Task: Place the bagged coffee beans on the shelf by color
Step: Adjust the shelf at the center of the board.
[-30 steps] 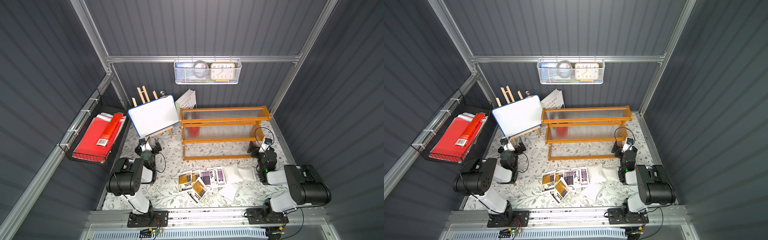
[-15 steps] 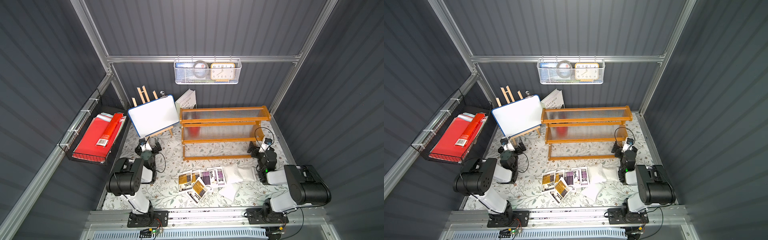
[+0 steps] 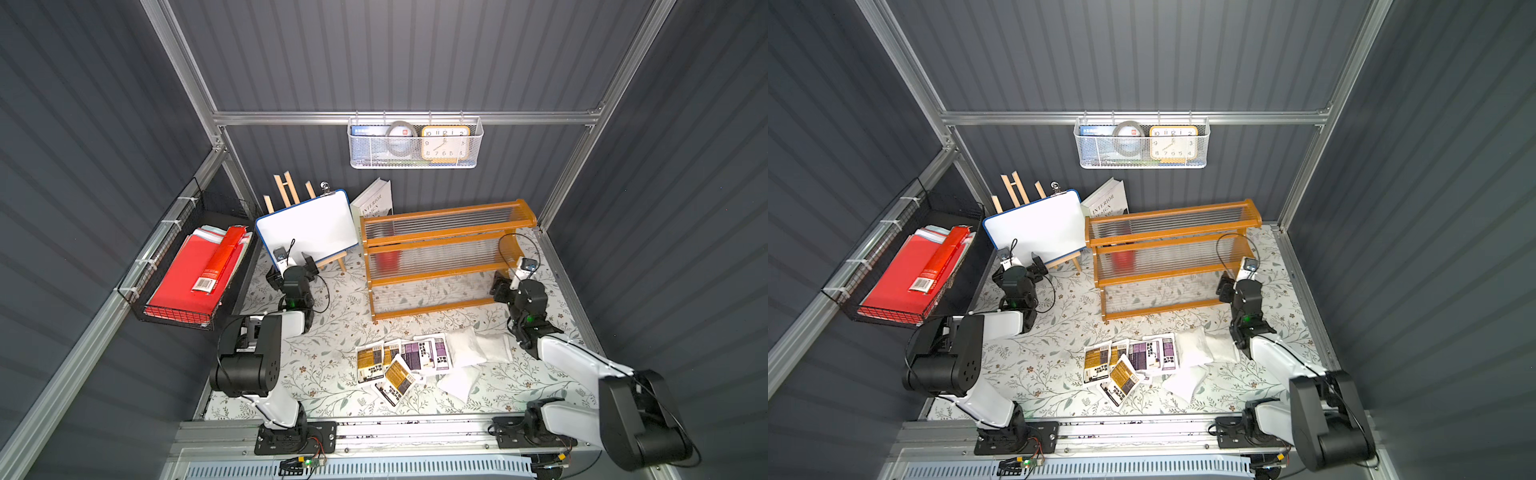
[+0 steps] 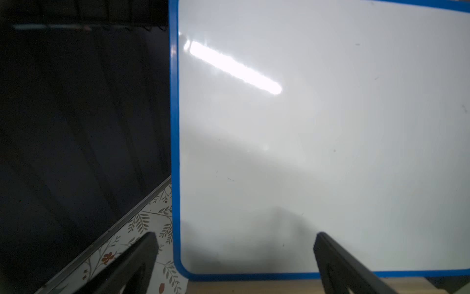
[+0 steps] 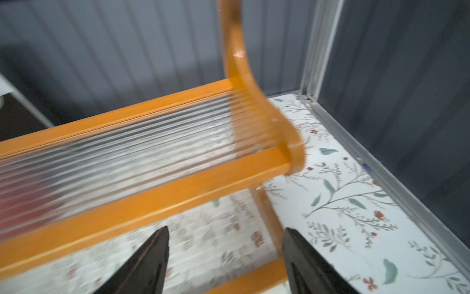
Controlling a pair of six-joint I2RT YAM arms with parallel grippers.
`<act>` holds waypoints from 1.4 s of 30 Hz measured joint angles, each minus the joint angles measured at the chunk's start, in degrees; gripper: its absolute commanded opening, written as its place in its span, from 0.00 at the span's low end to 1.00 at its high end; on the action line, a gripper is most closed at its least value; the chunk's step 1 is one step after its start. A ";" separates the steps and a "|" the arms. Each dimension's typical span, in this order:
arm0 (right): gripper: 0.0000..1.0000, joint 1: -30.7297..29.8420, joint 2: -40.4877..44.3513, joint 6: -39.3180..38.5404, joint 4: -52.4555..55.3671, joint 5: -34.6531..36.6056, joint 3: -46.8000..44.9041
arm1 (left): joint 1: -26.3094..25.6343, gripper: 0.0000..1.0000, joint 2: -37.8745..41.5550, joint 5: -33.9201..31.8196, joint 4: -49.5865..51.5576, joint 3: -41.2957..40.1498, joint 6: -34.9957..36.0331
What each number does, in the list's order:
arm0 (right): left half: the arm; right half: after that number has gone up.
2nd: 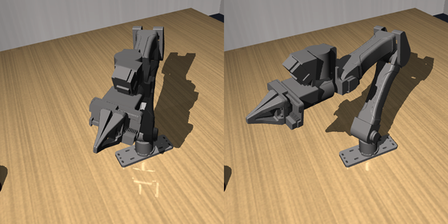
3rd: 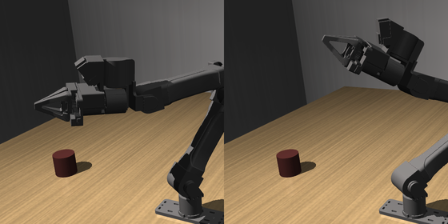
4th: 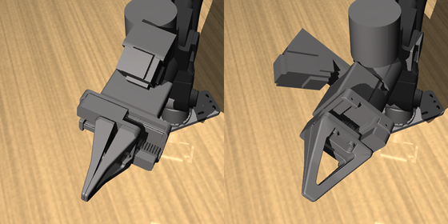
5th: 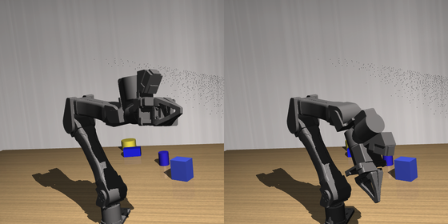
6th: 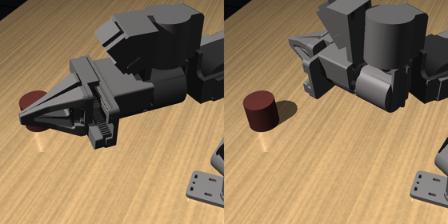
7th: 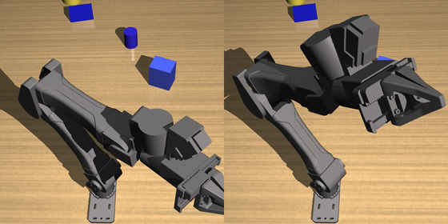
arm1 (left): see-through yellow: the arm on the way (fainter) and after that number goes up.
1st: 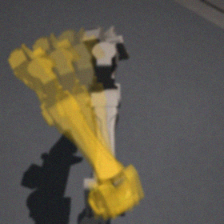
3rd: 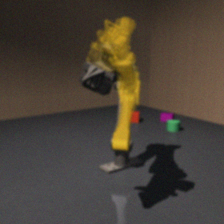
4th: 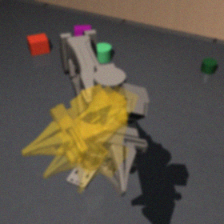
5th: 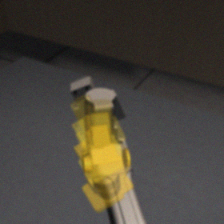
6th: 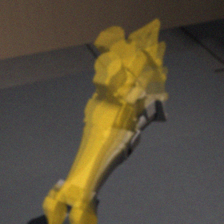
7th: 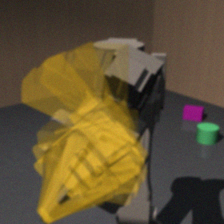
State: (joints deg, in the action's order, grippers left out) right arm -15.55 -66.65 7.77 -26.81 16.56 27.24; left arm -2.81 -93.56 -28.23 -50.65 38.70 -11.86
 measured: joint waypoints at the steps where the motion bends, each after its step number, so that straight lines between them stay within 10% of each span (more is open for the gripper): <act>1: 0.74 -2.32 2.05 1.07 3.06 0.66 0.22 | -0.52 1.00 0.92 -0.61 1.44 -0.28 -0.76; 9: 0.71 -7.17 14.12 15.91 23.21 2.58 -1.01 | -5.49 1.00 7.15 -5.09 12.11 -3.43 -6.91; 24: 0.74 -15.85 6.27 29.64 33.83 -4.17 9.18 | -24.87 0.99 27.02 6.73 29.66 -9.62 -16.63; 42: 0.72 -16.92 3.52 31.61 34.67 -9.29 11.32 | -30.93 0.99 1.25 12.61 19.32 -9.44 -24.48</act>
State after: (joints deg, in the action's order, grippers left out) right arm -32.47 -63.13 39.38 7.86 7.27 38.57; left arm -33.74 -92.31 -15.62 -31.33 29.26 -36.34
